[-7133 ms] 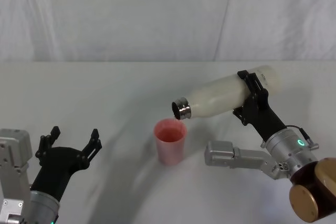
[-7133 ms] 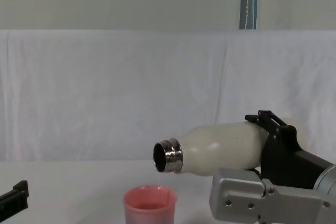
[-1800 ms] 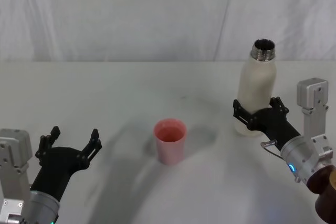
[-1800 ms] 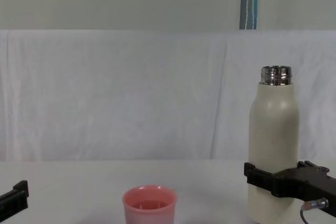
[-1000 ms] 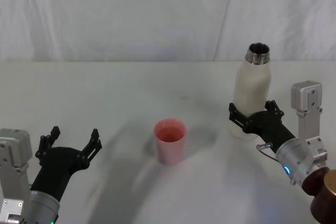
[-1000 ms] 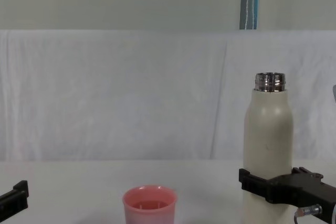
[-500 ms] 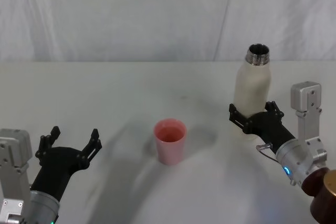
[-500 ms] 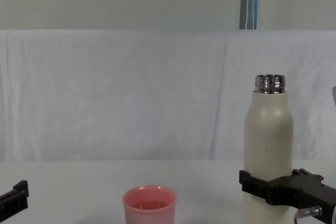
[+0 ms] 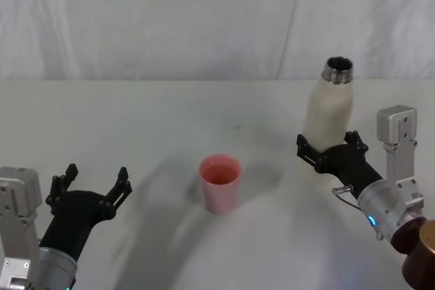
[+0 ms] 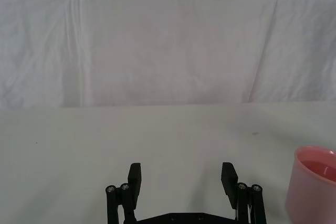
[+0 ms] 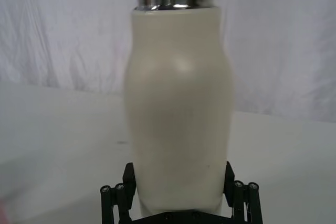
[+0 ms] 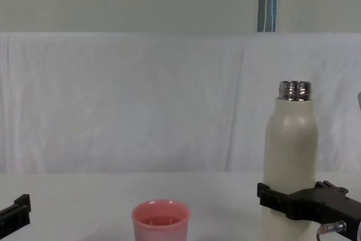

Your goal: Grasp the thermos with one hand and pour water into the cup lid.

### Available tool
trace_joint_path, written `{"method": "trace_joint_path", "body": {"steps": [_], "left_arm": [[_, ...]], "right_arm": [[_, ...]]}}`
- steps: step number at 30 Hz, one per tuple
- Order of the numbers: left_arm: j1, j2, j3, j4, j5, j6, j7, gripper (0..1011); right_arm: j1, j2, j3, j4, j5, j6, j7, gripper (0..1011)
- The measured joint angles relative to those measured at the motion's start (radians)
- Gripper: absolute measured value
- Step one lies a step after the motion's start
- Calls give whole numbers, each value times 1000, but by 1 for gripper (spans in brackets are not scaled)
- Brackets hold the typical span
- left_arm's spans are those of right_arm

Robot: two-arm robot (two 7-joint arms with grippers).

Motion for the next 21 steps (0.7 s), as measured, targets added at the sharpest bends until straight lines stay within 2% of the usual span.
{"method": "trace_joint_path", "body": {"steps": [21], "left_arm": [[0,0,0,0,0,0,0,1001]], "right_arm": [[0,0,0,-1,0,1,0,1000]]}}
